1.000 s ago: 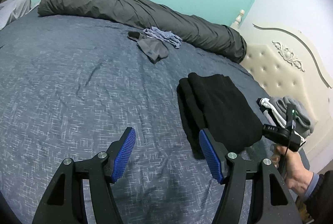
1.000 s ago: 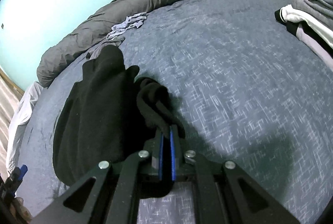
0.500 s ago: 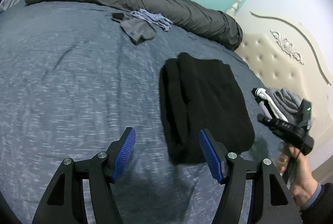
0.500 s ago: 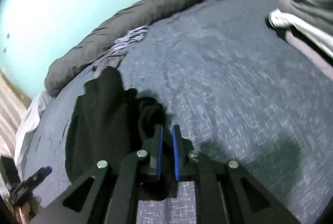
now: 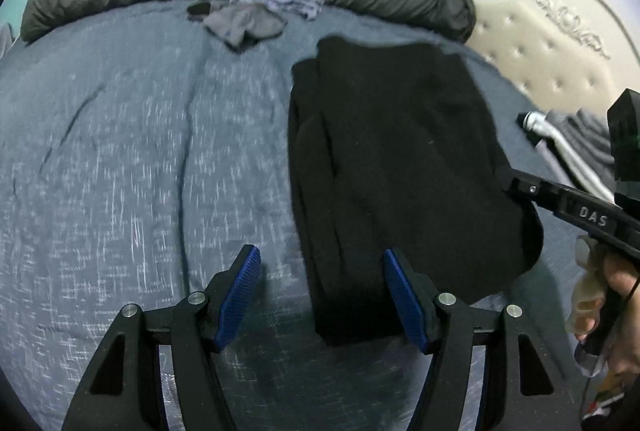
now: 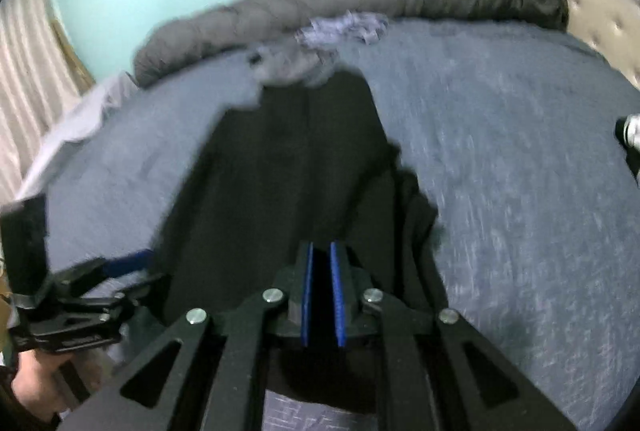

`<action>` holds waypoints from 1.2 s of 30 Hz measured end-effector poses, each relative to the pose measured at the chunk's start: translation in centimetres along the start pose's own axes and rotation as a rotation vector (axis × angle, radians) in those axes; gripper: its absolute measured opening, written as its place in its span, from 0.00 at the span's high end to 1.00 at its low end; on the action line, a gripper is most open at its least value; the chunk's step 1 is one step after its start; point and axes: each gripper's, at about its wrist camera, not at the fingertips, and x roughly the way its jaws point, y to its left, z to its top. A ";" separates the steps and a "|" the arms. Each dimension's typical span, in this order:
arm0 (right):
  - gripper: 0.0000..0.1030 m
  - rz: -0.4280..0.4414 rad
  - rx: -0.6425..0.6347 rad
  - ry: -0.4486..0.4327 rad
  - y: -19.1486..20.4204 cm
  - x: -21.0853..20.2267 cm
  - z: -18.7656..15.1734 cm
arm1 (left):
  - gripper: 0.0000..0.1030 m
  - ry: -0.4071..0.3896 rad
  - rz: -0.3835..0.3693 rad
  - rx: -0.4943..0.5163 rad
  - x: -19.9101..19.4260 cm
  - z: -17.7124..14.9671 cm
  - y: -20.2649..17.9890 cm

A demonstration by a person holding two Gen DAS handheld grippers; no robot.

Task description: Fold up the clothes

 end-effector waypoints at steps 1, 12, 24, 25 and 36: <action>0.97 -0.016 0.015 0.008 -0.4 0.5 -0.4 | 0.33 0.011 0.003 0.001 0.4 -0.2 0.1; 0.98 0.059 -0.024 -0.076 0.2 -1.5 4.1 | 0.33 -0.005 -0.011 -0.014 -0.2 0.3 0.1; 1.00 -0.067 -0.098 0.151 0.1 8.1 9.9 | 0.33 0.002 -0.025 -0.022 -0.1 0.4 0.8; 1.00 -0.073 -0.090 0.162 -0.1 8.7 9.9 | 0.33 0.004 -0.025 -0.021 0.0 0.3 0.8; 0.99 -0.038 -0.086 0.047 -0.1 3.6 10.3 | 0.33 -0.021 -0.020 -0.037 -0.6 0.7 1.0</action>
